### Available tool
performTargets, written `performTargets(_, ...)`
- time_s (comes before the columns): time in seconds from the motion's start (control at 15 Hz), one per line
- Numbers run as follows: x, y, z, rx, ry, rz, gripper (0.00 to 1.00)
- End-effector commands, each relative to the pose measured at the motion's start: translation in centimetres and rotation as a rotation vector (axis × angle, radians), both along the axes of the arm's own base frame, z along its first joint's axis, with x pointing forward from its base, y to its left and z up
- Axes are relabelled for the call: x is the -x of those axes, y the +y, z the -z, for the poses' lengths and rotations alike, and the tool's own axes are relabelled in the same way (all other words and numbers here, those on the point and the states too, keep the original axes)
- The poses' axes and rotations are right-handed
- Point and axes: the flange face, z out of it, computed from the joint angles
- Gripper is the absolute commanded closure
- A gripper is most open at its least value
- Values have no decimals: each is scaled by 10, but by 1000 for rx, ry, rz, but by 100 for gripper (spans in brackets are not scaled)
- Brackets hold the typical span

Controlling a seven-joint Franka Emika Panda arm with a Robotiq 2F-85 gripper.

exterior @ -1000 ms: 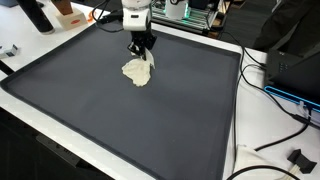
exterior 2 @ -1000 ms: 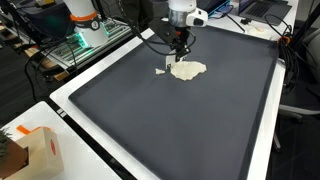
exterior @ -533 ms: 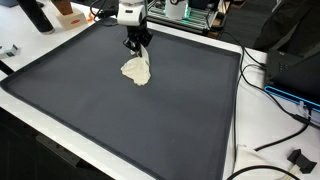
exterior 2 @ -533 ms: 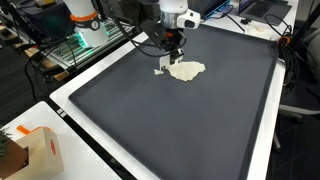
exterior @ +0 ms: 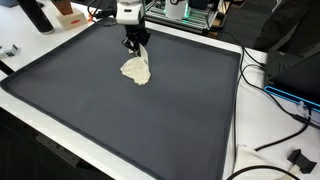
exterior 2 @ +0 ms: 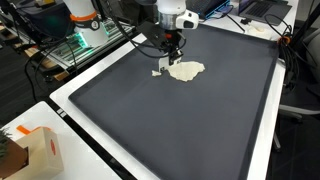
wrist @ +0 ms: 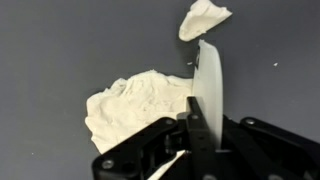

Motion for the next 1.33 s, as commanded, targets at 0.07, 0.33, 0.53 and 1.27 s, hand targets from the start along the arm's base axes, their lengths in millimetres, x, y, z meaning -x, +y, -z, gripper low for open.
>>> performTargets(0.07, -11, 33, 39, -90, 37, -99, 99)
performTargets(0.33, -21, 48, 42, -102, 35, -108, 99)
performTargets(0.53, -25, 51, 43, -81, 44, -106, 99)
performTargets(1.27, 14, 5, 42, 9, 55, 54, 99)
